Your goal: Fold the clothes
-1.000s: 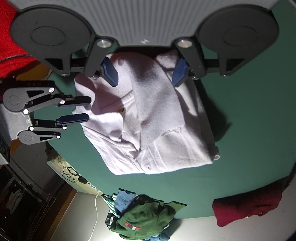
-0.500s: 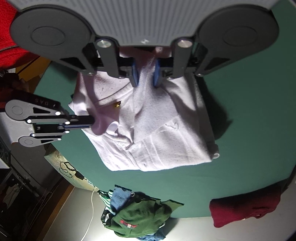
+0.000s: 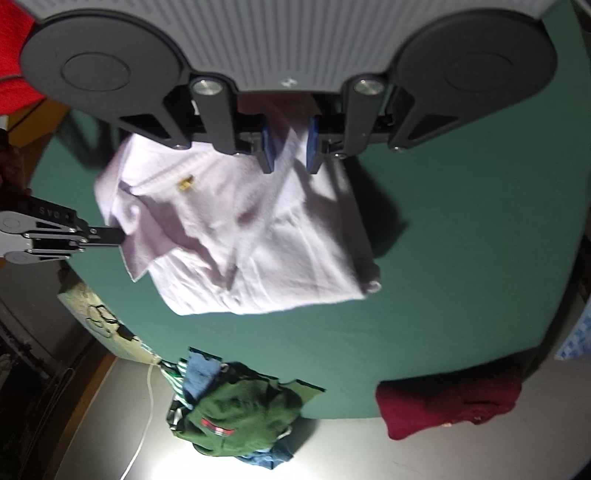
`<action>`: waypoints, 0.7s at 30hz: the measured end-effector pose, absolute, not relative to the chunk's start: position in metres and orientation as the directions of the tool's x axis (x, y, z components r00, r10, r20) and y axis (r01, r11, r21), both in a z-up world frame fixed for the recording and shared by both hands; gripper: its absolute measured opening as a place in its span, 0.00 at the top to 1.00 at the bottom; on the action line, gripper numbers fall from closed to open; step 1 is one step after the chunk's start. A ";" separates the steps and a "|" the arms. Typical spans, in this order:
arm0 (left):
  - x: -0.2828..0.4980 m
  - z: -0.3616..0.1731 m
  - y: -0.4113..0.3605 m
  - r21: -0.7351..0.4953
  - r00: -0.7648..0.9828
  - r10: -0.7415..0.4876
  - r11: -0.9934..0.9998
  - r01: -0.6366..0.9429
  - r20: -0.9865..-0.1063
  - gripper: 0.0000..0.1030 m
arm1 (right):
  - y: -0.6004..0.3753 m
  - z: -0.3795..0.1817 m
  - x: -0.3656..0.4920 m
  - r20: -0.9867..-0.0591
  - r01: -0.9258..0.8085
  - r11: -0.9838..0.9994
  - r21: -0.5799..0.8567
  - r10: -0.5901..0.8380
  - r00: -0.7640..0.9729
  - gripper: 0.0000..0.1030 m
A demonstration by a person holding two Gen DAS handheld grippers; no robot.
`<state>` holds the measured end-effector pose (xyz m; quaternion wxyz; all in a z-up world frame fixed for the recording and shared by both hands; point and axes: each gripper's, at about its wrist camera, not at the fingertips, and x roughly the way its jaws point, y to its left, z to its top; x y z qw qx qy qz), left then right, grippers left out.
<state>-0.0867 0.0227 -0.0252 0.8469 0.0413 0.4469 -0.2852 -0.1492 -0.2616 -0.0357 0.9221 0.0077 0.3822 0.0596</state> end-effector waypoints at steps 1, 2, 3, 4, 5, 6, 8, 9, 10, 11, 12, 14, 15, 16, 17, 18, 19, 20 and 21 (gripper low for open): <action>-0.084 -0.025 0.021 -0.169 0.449 -0.435 0.838 0.519 -0.780 0.82 | -0.262 -0.037 -0.147 -0.700 -0.095 0.994 0.057 0.107 0.706 0.99; -0.080 -0.025 0.020 -0.155 0.459 -0.426 0.841 0.518 -0.780 0.82 | -0.262 -0.038 -0.144 -0.695 -0.084 0.995 0.058 0.100 0.712 0.99; -0.077 -0.025 0.021 -0.143 0.468 -0.417 0.845 0.515 -0.779 0.82 | -0.263 -0.036 -0.141 -0.685 -0.066 0.995 0.071 0.096 0.722 1.00; -0.074 -0.025 0.021 -0.136 0.474 -0.411 0.848 0.512 -0.779 0.82 | -0.265 -0.035 -0.137 -0.675 -0.041 0.996 0.079 0.084 0.733 1.00; -0.071 -0.025 0.022 -0.132 0.476 -0.406 0.850 0.510 -0.780 0.83 | -0.268 -0.036 -0.133 -0.679 -0.018 0.996 0.083 0.070 0.731 1.00; -0.071 -0.024 0.022 -0.121 0.476 -0.403 0.847 0.517 -0.782 0.87 | -0.271 -0.037 -0.128 -0.683 0.004 0.996 0.088 0.057 0.728 1.00; -0.083 -0.019 0.021 -0.065 0.471 -0.396 0.815 0.576 -0.788 0.84 | -0.276 -0.037 -0.121 -0.692 0.030 0.995 0.093 0.043 0.721 1.00; -0.090 -0.017 0.021 -0.035 0.466 -0.394 0.792 0.610 -0.792 0.72 | -0.271 -0.034 -0.126 -0.698 -0.033 0.996 0.084 0.083 0.711 1.00; -0.098 -0.014 0.021 -0.004 0.461 -0.392 0.766 0.643 -0.796 0.62 | -0.267 -0.030 -0.130 -0.704 -0.097 0.992 0.076 0.122 0.699 0.96; -0.106 -0.012 0.020 0.026 0.456 -0.389 0.738 0.674 -0.800 0.61 | -0.263 -0.027 -0.135 -0.711 -0.160 0.985 0.069 0.161 0.684 0.94; -0.113 -0.009 0.020 0.055 0.451 -0.386 0.708 0.704 -0.805 0.61 | -0.258 -0.023 -0.139 -0.718 -0.223 0.973 0.062 0.198 0.667 0.91; -0.126 -0.007 0.016 0.112 0.432 -0.372 0.637 0.762 -0.821 0.60 | -0.250 -0.016 -0.148 -0.733 -0.345 0.937 0.050 0.269 0.625 0.85; -0.131 -0.008 0.011 0.140 0.428 -0.368 0.600 0.787 -0.825 0.58 | -0.245 -0.013 -0.152 -0.740 -0.404 0.914 0.045 0.302 0.601 0.74; -0.137 -0.008 0.007 0.167 0.423 -0.364 0.562 0.810 -0.830 0.54 | -0.241 -0.009 -0.156 -0.748 -0.462 0.886 0.040 0.333 0.574 0.61; -0.142 -0.009 0.002 0.193 0.419 -0.360 0.521 0.831 -0.834 0.51 | -0.237 -0.006 -0.161 -0.755 -0.518 0.855 0.037 0.363 0.546 0.60; -0.147 -0.010 -0.002 0.215 0.415 -0.356 0.482 0.849 -0.837 0.43 | -0.232 -0.002 -0.165 -0.763 -0.571 0.820 0.034 0.391 0.515 0.60; -0.150 -0.012 -0.006 0.225 0.408 -0.357 0.455 0.862 -0.840 0.37 | -0.228 0.000 -0.168 -0.772 -0.609 0.793 0.032 0.406 0.489 0.59; -0.151 -0.015 -0.009 0.227 0.401 -0.358 0.440 0.869 -0.843 0.35 | -0.222 -0.002 -0.167 -0.785 -0.596 0.802 0.031 0.389 0.482 0.57; -0.152 -0.017 -0.012 0.227 0.396 -0.359 0.430 0.874 -0.845 0.33 | -0.218 -0.006 -0.165 -0.797 -0.576 0.817 0.035 0.370 0.477 0.54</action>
